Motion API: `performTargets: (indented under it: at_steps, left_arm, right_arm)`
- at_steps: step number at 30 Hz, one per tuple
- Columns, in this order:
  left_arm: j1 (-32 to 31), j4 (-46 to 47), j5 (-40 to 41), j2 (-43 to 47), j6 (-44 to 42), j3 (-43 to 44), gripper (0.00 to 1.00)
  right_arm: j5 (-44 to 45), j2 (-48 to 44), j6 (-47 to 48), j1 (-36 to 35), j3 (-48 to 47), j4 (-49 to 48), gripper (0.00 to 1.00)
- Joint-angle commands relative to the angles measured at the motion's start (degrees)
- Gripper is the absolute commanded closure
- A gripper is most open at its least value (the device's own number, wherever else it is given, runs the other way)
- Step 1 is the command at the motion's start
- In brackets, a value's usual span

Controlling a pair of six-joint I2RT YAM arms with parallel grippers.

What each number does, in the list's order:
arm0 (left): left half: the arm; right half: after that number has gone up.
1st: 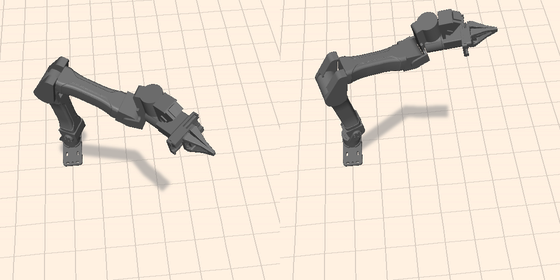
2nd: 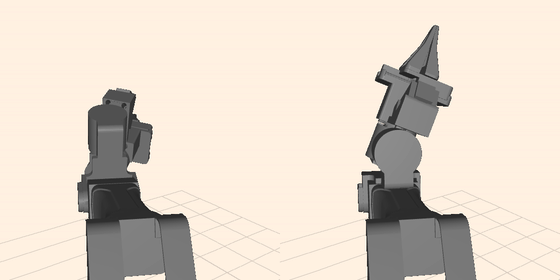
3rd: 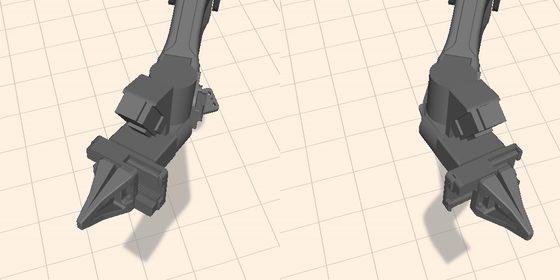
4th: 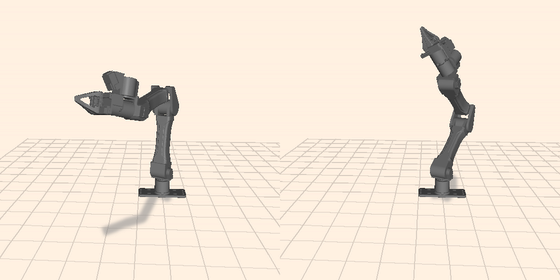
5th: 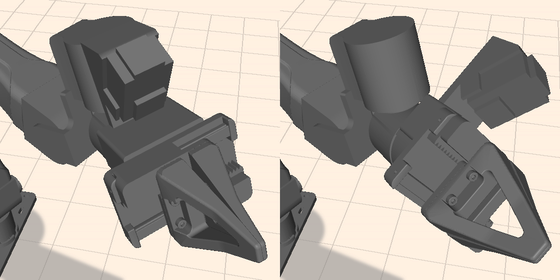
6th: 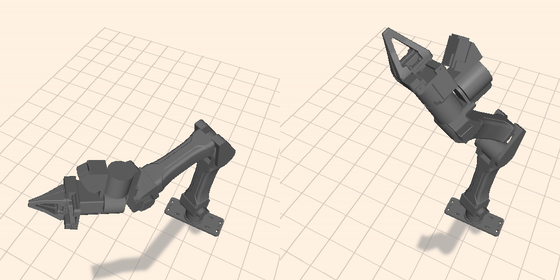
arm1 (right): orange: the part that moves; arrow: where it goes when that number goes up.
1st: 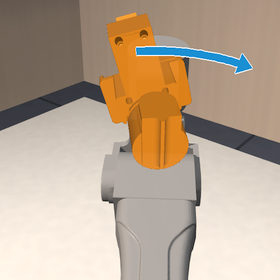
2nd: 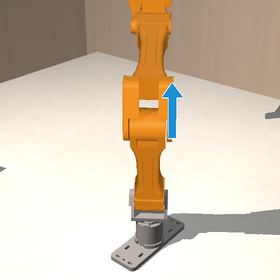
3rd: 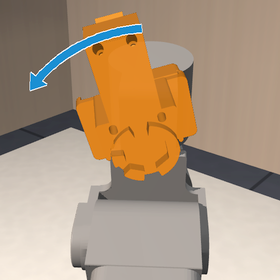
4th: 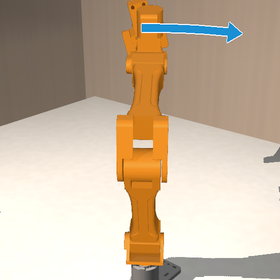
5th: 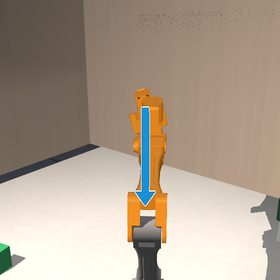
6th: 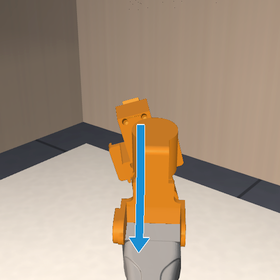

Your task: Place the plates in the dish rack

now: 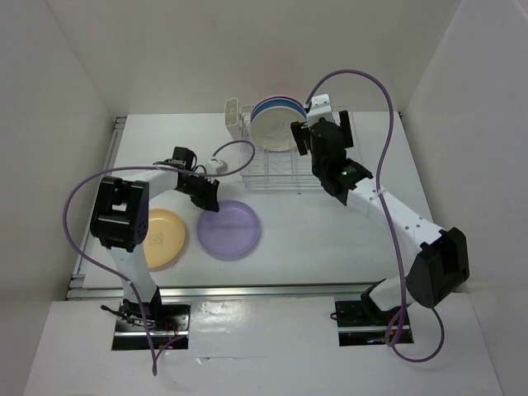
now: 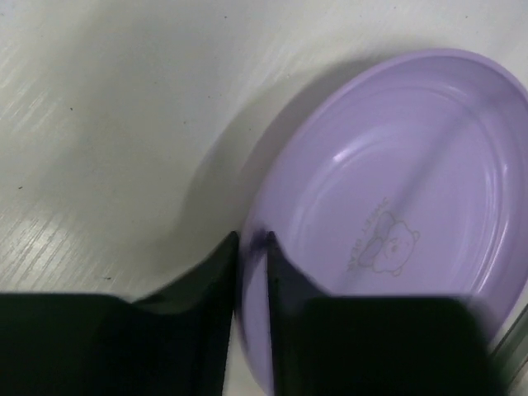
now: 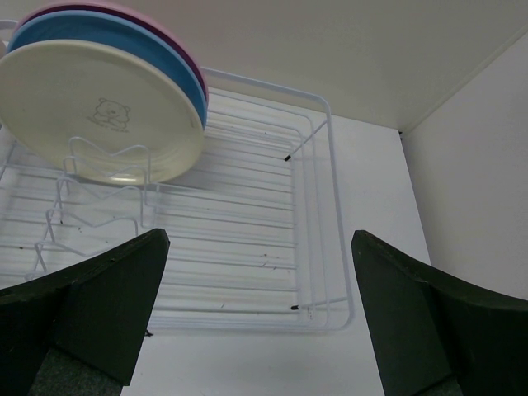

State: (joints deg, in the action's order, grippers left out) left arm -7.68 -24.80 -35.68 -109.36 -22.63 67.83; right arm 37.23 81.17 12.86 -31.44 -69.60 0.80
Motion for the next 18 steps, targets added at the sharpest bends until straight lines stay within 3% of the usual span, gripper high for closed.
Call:
performTargets:
  at_steps: [1, 2, 10, 18]
  left_arm:
    - [-0.1, -1.0, 0.3, -0.5, -2.1, -0.3, 0.95]
    - [-0.1, -1.0, 1.4, -0.5, -2.1, -0.3, 1.0]
    - [0.4, 0.8, 4.7, 1.0, -1.4, 4.5, 1.0]
    - [7.8, 8.8, 4.0, 10.8, -0.8, 10.4, 1.0]
  right_arm:
    - [0.3, 0.0, -0.9, 0.3, 0.2, -2.7, 0.0]
    - [0.3, 0.0, -0.9, 0.3, 0.2, -2.7, 0.0]
    - [0.3, 0.0, -0.9, 0.3, 0.2, -2.7, 0.0]
    - [0.3, 0.0, -0.9, 0.3, 0.2, -2.7, 0.0]
